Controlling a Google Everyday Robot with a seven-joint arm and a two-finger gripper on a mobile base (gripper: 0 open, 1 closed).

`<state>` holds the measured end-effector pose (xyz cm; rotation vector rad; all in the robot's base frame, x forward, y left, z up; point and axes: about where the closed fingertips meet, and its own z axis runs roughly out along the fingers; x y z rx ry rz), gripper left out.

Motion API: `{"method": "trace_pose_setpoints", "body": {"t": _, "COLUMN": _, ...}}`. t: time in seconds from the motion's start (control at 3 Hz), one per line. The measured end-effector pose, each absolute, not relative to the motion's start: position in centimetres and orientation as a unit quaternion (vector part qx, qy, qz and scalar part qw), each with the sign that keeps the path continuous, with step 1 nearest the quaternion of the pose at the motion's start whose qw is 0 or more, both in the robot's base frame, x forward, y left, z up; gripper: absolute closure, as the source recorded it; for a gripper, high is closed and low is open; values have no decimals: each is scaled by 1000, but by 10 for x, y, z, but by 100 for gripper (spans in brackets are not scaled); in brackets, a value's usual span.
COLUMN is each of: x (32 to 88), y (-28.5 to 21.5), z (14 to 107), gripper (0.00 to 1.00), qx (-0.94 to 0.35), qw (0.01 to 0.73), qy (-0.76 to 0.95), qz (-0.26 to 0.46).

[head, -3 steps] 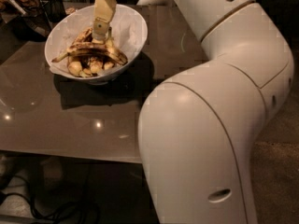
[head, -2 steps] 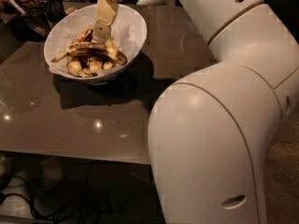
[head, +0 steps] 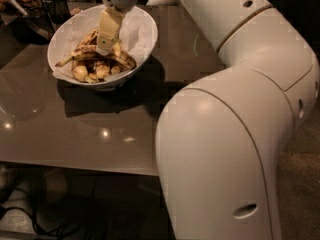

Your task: Pick banana from white bowl

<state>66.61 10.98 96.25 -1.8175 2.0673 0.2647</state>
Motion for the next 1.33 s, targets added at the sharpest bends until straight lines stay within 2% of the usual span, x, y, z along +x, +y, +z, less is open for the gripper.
{"method": "trace_pose_setpoints", "body": {"t": 0.33, "x": 666, "y": 113, "z": 952, "gripper": 32, "qx": -640, "qw": 177, "qy": 741, "qz": 103}}
{"method": "trace_pose_setpoints", "body": {"t": 1.33, "x": 671, "y": 118, "z": 931, "gripper": 40, "qx": -630, "qw": 166, "qy": 747, "qz": 132}}
